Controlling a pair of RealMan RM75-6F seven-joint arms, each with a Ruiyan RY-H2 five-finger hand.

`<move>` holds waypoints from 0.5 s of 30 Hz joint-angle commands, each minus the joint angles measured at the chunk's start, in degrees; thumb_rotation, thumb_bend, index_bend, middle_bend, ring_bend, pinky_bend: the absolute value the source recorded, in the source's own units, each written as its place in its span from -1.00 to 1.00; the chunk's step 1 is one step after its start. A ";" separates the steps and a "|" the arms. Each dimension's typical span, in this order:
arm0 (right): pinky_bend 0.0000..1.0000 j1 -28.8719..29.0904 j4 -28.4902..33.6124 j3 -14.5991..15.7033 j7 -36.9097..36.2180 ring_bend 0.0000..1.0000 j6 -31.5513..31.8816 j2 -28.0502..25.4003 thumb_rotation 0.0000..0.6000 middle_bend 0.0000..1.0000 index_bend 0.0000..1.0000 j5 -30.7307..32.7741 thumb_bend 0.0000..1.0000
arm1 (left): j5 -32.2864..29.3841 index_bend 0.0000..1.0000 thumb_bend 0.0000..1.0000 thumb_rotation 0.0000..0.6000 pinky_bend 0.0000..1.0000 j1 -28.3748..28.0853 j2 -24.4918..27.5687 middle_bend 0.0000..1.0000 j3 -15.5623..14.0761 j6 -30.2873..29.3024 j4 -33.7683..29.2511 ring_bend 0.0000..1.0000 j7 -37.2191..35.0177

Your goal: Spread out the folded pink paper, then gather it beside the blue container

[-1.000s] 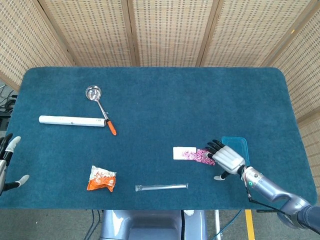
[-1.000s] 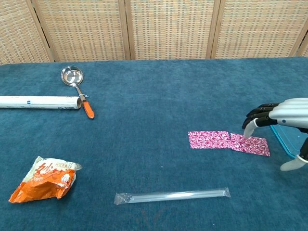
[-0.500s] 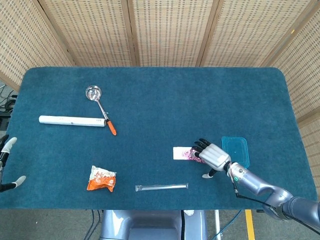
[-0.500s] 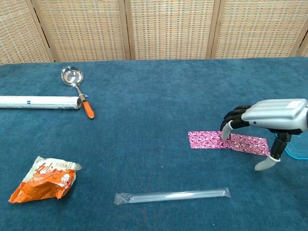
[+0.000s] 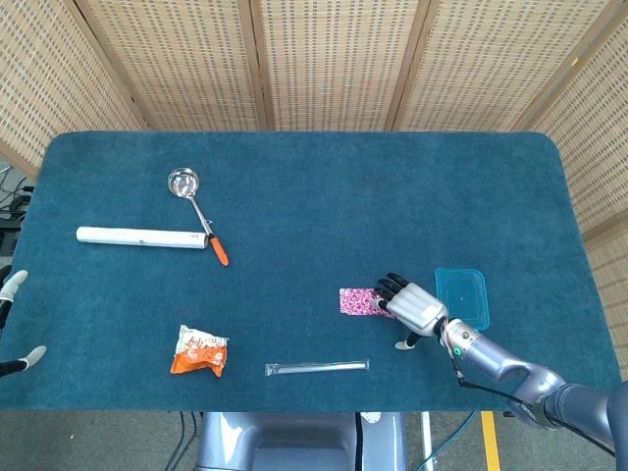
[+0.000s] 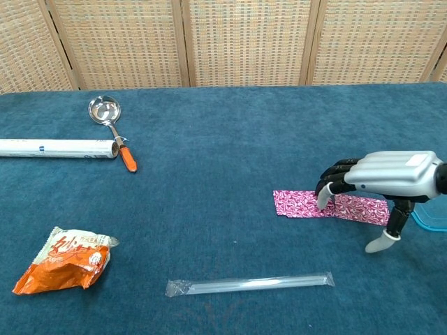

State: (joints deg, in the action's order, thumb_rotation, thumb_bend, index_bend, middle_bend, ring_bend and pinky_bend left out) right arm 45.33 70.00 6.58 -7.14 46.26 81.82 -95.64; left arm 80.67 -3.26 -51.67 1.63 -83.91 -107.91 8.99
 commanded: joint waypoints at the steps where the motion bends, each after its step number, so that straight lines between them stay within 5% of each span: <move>1: -1.00 -0.15 0.50 0.37 0.33 -1.00 0.49 -0.02 1.00 -0.68 -0.53 -0.46 -0.59 | -0.04 -1.00 -0.93 1.00 -1.00 -0.05 -0.05 -1.00 0.04 0.09 0.10 -1.00 -0.06; 15: -1.00 -0.61 4.10 1.02 2.58 -1.00 1.62 -0.61 1.00 -0.68 -0.53 -1.13 -0.59 | -0.36 -1.00 -0.93 1.00 -1.00 -0.14 -0.14 -1.00 0.10 0.43 0.44 -1.00 -0.44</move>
State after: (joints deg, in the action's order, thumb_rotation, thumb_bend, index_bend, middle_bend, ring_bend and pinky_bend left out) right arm 44.77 73.82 7.47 -4.76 47.85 81.32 -96.69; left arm 80.33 -3.40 -51.81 1.73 -83.51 -107.48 8.57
